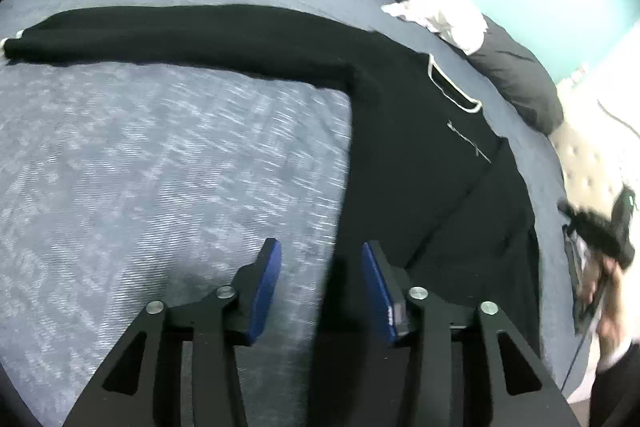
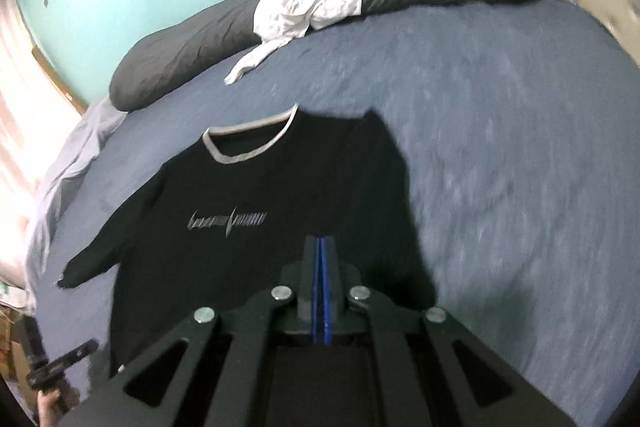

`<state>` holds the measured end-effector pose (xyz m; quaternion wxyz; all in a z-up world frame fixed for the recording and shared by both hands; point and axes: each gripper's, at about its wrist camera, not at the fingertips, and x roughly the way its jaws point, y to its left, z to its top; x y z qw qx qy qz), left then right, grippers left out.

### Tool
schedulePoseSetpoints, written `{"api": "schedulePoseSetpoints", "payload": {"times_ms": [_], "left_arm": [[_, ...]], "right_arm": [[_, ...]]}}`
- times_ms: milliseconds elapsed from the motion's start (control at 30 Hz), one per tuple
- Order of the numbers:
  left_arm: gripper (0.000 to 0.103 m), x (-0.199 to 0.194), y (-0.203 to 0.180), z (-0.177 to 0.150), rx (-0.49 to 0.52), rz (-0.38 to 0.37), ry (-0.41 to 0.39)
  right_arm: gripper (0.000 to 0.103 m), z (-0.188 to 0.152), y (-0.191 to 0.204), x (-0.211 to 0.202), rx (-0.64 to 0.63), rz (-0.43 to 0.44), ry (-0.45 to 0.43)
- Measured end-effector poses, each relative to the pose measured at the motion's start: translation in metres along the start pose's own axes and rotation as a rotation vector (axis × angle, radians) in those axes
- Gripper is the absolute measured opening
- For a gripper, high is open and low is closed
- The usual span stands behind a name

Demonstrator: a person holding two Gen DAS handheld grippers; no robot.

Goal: Fold clothes
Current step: 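Grasp the white-trimmed sleeve cuff with the left tool and lift it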

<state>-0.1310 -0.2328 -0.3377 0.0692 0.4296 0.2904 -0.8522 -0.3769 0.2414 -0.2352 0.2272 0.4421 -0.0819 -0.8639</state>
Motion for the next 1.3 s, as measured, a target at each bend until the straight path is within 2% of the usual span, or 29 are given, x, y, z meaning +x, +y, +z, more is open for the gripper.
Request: {"api": "schedulePoseSetpoints", "payload": {"times_ms": [33, 100, 133, 167, 300, 433, 533, 700, 900, 1033, 1300], "left_arm": [[0.050, -0.003, 0.005, 0.000, -0.010, 0.006, -0.005], [0.053, -0.011, 0.015, 0.001, -0.030, 0.026, -0.016], [0.053, -0.016, 0.022, 0.002, -0.041, 0.033, -0.020], [0.054, -0.020, 0.029, 0.005, -0.054, 0.042, -0.025], [0.057, -0.039, 0.061, 0.017, -0.109, 0.097, -0.053], [0.058, -0.055, 0.088, 0.036, -0.113, 0.194, -0.089], [0.058, -0.064, 0.116, 0.052, -0.185, 0.205, -0.104], [0.058, -0.069, 0.147, 0.073, -0.237, 0.271, -0.134], [0.058, -0.070, 0.169, 0.094, -0.262, 0.287, -0.161], [0.058, -0.070, 0.189, 0.111, -0.347, 0.259, -0.156], [0.058, -0.069, 0.221, 0.137, -0.434, 0.297, -0.183]], "right_arm": [[0.004, -0.009, 0.003, -0.003, 0.004, 0.013, 0.003], [0.017, -0.028, 0.009, -0.010, 0.012, 0.040, 0.010], [0.030, -0.038, 0.012, -0.013, 0.016, 0.053, 0.013], [0.036, -0.047, 0.015, -0.017, 0.020, 0.066, 0.017], [0.040, -0.084, 0.026, -0.031, 0.046, 0.116, 0.016], [0.043, -0.108, 0.027, -0.040, 0.103, 0.162, -0.007], [0.044, -0.126, 0.028, -0.046, 0.146, 0.195, -0.024], [0.044, -0.136, 0.026, -0.041, 0.135, 0.172, 0.005], [0.045, -0.143, 0.017, -0.037, 0.153, 0.166, -0.001], [0.045, -0.148, 0.013, -0.034, 0.154, 0.166, 0.009], [0.045, -0.152, 0.016, -0.030, 0.127, 0.140, 0.003]]}}
